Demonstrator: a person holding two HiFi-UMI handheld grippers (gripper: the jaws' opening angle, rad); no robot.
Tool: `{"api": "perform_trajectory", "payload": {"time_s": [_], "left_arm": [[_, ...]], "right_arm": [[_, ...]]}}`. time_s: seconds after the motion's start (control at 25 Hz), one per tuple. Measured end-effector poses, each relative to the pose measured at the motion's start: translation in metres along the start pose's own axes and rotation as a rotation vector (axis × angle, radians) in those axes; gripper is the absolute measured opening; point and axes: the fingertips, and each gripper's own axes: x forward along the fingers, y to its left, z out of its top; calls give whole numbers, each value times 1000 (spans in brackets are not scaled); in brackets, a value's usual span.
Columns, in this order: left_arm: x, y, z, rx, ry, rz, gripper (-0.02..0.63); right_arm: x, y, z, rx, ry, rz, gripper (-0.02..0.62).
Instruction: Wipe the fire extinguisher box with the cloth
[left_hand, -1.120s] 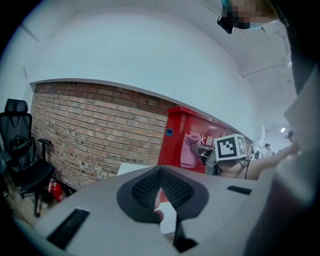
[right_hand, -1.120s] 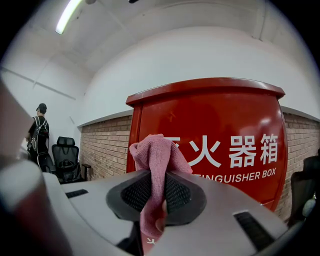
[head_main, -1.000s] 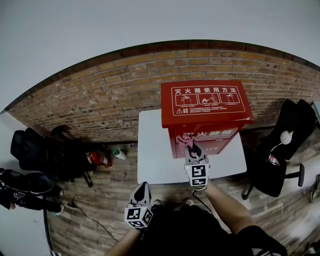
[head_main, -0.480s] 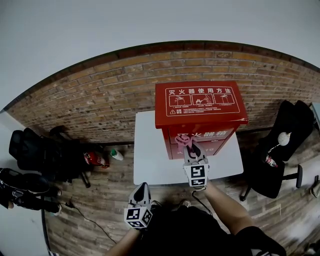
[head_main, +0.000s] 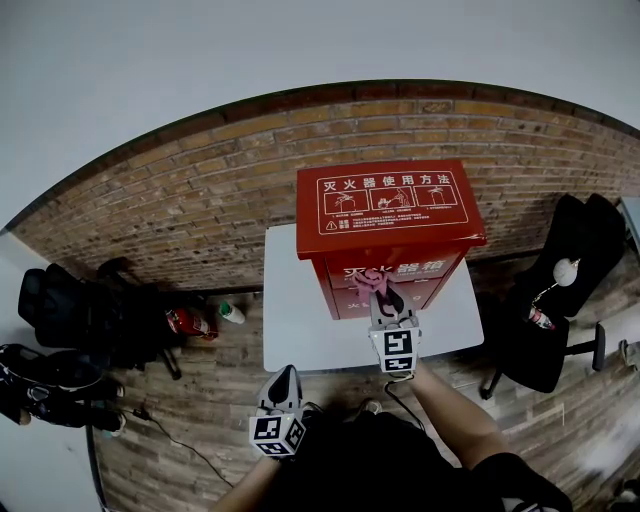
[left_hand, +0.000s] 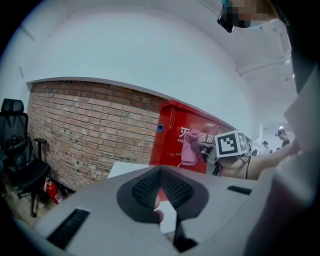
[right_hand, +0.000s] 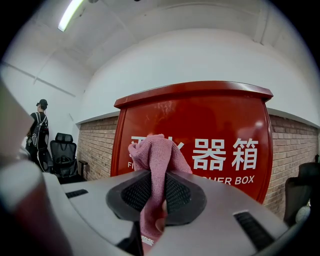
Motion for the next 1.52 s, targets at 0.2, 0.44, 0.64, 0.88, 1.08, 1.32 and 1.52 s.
{"api": "perform_trajectory", "payload": {"time_s": [0.2, 0.44, 0.64, 0.88, 1.08, 1.32, 1.52], "left_arm": [[3, -5, 1, 8, 1, -5, 17], [5, -10, -1, 15, 4, -7, 17], [8, -16, -2, 16, 8, -20, 17], [9, -22, -6, 22, 16, -33, 17], [10, -25, -6, 26, 15, -40, 17], [10, -29, -6, 31, 21, -44, 17], [10, -31, -7, 33, 25, -44, 17]], "right_arm": [[-4, -10, -2, 1, 1, -10, 64], [-9, -23, -5, 2, 4, -30, 64], [-13, -36, -7, -3, 5, -47, 64], [-20, -53, -11, -5, 9, -79, 64], [-25, -66, -13, -10, 13, -101, 64], [-30, -81, -17, -10, 14, -129, 64], [-33, -91, -19, -8, 12, -143, 64]]}}
